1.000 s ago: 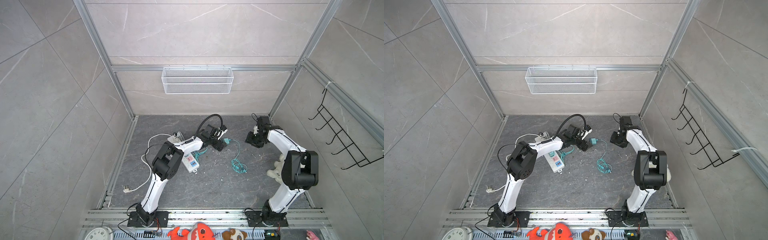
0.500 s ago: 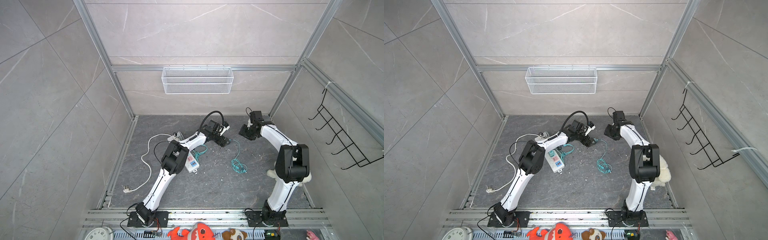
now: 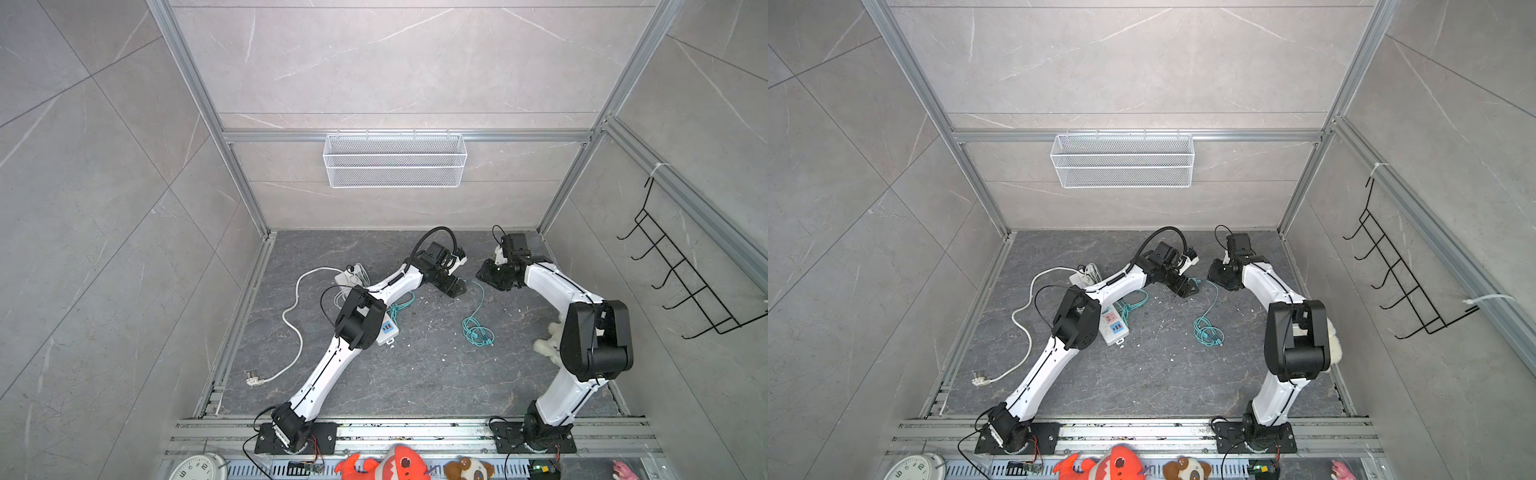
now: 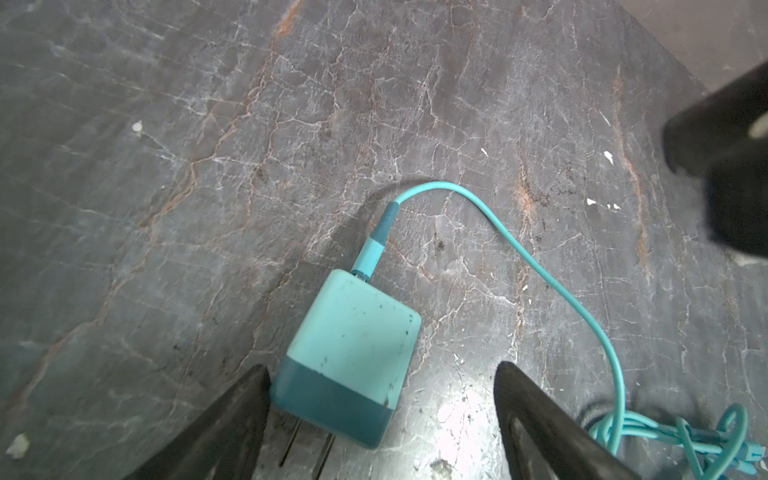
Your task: Insert the plug
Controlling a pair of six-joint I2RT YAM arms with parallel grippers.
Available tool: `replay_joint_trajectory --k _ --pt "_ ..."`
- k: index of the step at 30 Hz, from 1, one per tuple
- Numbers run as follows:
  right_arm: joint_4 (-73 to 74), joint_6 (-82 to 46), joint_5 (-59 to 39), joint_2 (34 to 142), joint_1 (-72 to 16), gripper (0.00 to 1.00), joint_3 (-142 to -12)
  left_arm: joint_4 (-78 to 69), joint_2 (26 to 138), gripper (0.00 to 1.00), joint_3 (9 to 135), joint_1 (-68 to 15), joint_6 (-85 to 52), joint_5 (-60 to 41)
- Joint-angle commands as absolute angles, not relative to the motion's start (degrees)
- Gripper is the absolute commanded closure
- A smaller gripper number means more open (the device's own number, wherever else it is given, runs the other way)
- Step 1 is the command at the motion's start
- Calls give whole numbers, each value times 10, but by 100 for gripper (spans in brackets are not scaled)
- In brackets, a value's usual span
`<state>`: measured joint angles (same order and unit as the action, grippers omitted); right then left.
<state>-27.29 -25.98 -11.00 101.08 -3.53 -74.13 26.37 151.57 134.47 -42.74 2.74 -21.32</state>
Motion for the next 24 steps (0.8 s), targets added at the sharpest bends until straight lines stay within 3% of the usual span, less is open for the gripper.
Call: replay_joint_trajectory --k 1,3,9,24 --pt "-268 -234 -123 987 -35 54 -728 275 1513 11 1345 -428 17 -173" --pt "-262 -234 -126 981 -35 55 -720 246 1507 10 1331 -429 9 -173" --pt "-250 -231 -143 968 -34 55 -706 313 1569 11 1449 -445 21 -209" --pt "-257 -220 -158 924 -16 54 -677 335 1530 16 1378 -481 64 -213"
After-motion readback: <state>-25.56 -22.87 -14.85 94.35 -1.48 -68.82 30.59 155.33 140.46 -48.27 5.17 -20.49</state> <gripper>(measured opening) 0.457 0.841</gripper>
